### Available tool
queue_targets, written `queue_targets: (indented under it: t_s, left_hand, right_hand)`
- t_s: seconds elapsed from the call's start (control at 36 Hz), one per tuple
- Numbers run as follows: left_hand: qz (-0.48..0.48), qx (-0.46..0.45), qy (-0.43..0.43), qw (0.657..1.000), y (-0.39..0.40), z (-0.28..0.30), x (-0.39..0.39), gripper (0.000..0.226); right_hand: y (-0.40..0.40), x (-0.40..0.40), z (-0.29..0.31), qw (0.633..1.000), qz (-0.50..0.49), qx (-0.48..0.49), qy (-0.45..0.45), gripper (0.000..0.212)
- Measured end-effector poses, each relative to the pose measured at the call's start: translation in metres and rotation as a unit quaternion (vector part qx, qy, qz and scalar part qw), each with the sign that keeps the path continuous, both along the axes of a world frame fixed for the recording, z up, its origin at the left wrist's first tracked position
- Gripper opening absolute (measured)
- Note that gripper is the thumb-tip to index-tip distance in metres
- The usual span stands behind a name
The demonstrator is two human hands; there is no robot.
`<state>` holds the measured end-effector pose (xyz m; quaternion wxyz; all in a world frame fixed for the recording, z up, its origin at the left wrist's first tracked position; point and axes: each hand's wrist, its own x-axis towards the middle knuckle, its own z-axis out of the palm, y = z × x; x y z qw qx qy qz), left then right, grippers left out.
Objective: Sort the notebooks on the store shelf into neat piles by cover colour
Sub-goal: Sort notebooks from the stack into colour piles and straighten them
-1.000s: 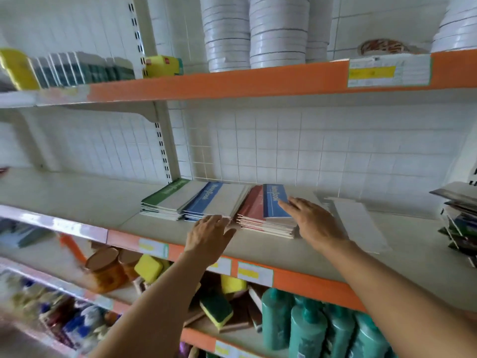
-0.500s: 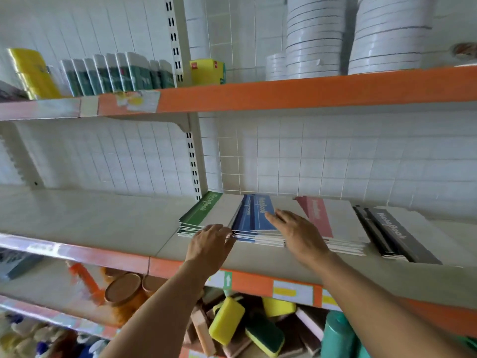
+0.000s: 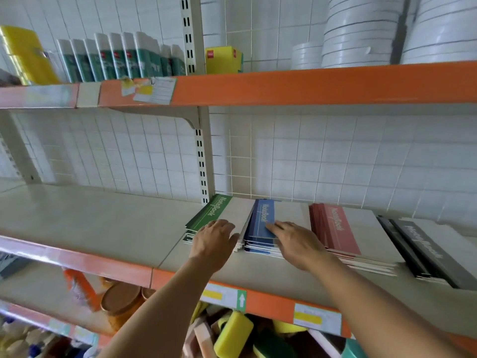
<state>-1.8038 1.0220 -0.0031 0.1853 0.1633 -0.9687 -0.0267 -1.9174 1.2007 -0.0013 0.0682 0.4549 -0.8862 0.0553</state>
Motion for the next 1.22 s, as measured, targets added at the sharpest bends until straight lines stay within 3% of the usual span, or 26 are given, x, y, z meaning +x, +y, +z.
queue_targets:
  t_s: [0.28, 0.67, 0.72, 0.81, 1.0, 1.22]
  left_hand:
    - [-0.039, -0.004, -0.003, 0.999, -0.015, 0.0, -0.008, 0.036]
    - [-0.134, -0.001, 0.0, 0.991, 0.016, -0.002, -0.015, 0.03]
    - [-0.15, 0.003, -0.004, 0.989, 0.027, 0.0, -0.02, 0.031]
    - [-0.176, 0.0, -0.006, 0.984, 0.051, 0.001, -0.025, 0.034]
    - [-0.244, 0.01, -0.021, 0.97, 0.119, -0.006, -0.028, 0.034]
    - [-0.274, -0.008, -0.027, 0.961, 0.211, -0.01, -0.027, 0.038]
  right_hand:
    - [-0.009, 0.0, -0.001, 0.998, -0.036, 0.055, -0.004, 0.061]
    - [0.049, 0.035, -0.002, 0.987, -0.156, -0.02, 0.026, 0.057]
    - [0.064, 0.041, -0.001, 0.983, -0.18, -0.031, 0.032, 0.066]
    - [0.094, 0.047, -0.001, 0.979, -0.196, -0.04, 0.045, 0.098]
    - [0.165, 0.068, -0.004, 0.96, -0.278, -0.009, 0.039, 0.055]
    - [0.261, 0.092, -0.01, 0.942, -0.333, -0.004, 0.028, 0.068]
